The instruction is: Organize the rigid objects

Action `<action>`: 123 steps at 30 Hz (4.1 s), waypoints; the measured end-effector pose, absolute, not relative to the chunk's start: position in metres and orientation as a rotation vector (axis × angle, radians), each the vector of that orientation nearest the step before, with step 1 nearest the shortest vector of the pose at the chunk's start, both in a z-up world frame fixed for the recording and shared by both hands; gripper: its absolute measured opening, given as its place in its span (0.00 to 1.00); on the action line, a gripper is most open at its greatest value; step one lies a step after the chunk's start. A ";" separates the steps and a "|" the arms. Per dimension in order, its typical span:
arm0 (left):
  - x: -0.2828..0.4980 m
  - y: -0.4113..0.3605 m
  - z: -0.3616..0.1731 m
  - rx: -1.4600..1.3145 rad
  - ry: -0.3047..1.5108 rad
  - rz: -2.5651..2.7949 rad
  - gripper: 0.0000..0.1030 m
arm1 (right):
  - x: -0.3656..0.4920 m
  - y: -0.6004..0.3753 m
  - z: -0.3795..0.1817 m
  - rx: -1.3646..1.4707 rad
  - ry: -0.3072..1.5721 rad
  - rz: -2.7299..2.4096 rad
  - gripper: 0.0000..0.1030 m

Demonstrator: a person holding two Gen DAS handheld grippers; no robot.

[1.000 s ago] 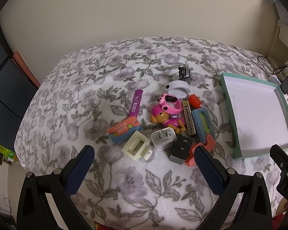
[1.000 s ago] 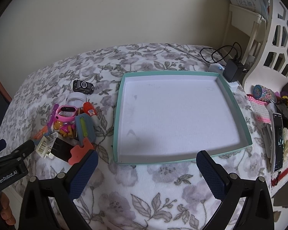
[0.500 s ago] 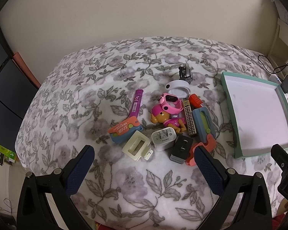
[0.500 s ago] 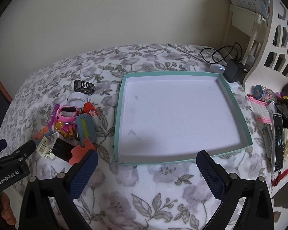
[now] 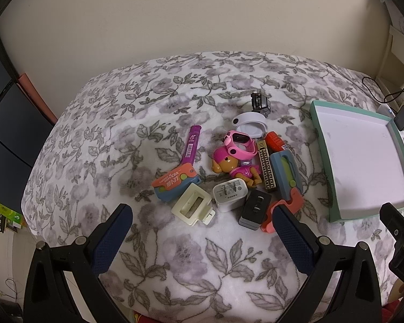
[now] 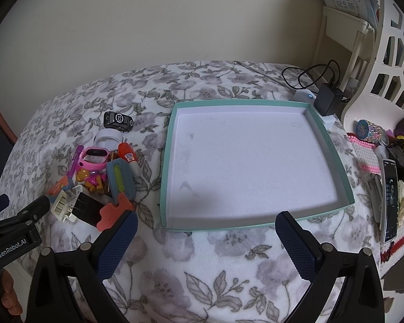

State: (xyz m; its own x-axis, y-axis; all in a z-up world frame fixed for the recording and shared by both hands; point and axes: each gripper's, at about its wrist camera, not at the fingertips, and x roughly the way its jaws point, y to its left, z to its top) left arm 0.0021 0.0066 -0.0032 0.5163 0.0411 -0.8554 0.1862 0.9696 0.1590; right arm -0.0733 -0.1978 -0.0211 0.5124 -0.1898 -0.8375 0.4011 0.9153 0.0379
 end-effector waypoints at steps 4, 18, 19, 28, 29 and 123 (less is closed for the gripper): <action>0.002 0.006 -0.003 0.244 1.027 -0.088 1.00 | -0.073 -0.198 -0.021 0.239 0.972 -0.359 1.00; 0.018 0.019 0.003 0.210 1.022 -0.064 1.00 | -0.051 -0.182 -0.017 0.266 0.961 -0.252 1.00; 0.021 0.022 0.003 0.201 1.027 -0.063 1.00 | -0.047 -0.179 -0.016 0.271 0.963 -0.230 1.00; 0.050 0.063 -0.024 0.043 1.164 0.007 1.00 | -0.002 -0.135 -0.037 0.239 1.056 -0.074 1.00; 0.052 0.068 -0.029 0.024 1.183 0.018 1.00 | 0.002 -0.130 -0.041 0.231 1.071 -0.060 1.00; 0.071 -0.040 -0.016 0.061 1.170 -0.230 0.20 | 0.013 -0.225 -0.019 0.342 0.919 -0.247 0.41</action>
State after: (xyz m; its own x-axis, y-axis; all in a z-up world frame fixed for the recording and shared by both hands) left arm 0.0710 -0.0401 -0.0163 0.3696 -0.1471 -0.9175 0.2107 0.9749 -0.0714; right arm 0.0132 -0.2248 -0.0194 0.5846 -0.0631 -0.8089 0.3511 0.9185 0.1821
